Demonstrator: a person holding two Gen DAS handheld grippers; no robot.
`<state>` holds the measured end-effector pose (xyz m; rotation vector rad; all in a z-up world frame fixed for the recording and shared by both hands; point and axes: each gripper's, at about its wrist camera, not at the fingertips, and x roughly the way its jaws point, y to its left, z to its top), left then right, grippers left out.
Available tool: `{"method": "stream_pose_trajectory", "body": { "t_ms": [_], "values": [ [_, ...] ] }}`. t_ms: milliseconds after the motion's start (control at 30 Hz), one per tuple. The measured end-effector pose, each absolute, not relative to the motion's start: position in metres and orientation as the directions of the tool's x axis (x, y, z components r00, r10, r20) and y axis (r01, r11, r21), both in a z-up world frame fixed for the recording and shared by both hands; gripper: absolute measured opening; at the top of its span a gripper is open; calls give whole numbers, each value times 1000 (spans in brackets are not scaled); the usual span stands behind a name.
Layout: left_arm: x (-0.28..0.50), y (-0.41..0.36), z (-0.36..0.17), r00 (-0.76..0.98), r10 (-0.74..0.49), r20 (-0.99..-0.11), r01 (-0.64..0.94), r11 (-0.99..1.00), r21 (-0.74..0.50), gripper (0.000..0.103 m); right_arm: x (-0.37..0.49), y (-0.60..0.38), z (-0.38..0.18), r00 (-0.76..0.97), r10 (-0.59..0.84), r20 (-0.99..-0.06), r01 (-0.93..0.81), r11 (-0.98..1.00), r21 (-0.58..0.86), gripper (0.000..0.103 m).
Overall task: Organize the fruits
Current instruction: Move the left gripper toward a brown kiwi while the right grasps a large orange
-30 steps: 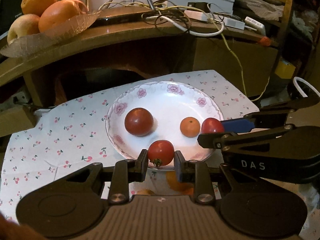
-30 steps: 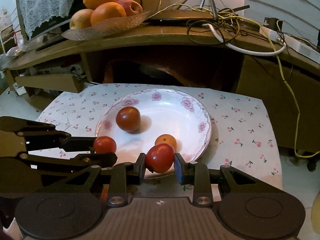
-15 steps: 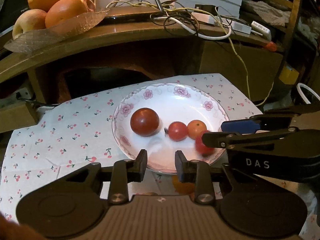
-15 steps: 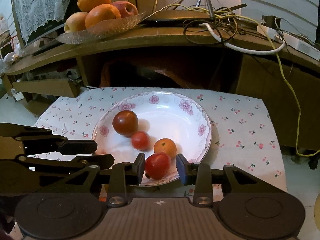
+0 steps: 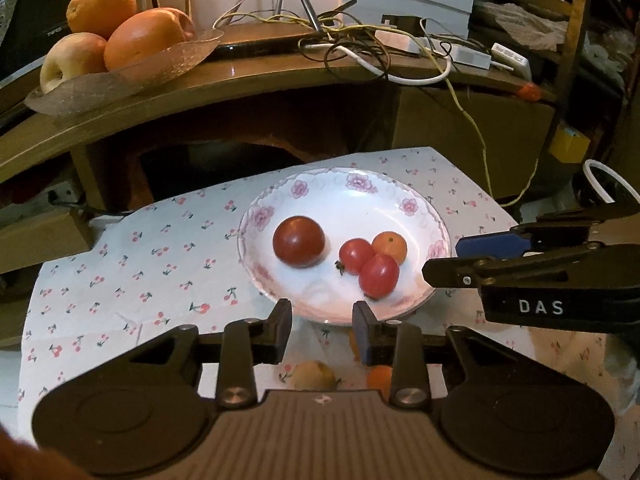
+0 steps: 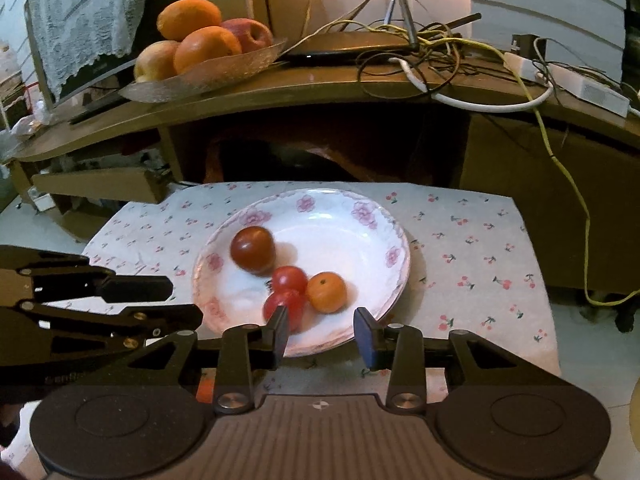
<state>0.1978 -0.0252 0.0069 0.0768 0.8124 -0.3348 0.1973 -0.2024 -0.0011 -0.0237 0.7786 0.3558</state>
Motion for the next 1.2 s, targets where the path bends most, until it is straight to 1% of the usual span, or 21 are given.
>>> {"method": "stream_pose_trajectory", "body": {
  "t_ms": [200, 633, 733, 800, 967, 1067, 1167, 1200],
  "values": [
    [187, -17, 8, 627, -274, -729, 339, 939, -62, 40, 187, -191, 0, 616, 358, -702, -367, 919, 146, 40],
    [165, 6, -2, 568, -294, -769, 380, 922, -72, 41, 171, -166, -17, 498, 424, -756, -476, 863, 170, 41],
    [163, 5, -6, 553, -295, -779, 393, 917, -68, 41, 172, -159, -22, 480, 425, -768, -491, 855, 167, 41],
    [162, 6, -8, 550, -293, -782, 400, 914, -61, 41, 172, -156, -24, 480, 421, -770, -494, 855, 159, 45],
    [160, 5, -12, 534, -297, -791, 421, 905, -56, 42, 176, -157, -29, 483, 398, -780, -482, 864, 142, 45],
    [159, 2, -17, 524, -297, -798, 426, 903, -57, 42, 176, -157, -32, 477, 389, -788, -481, 866, 137, 44],
    [159, -2, -24, 514, -295, -806, 432, 900, -54, 42, 177, -157, -34, 461, 387, -799, -480, 866, 143, 36],
    [158, -2, -26, 512, -293, -808, 433, 900, -52, 42, 177, -157, -34, 461, 388, -798, -480, 865, 143, 36]
  ]
}}
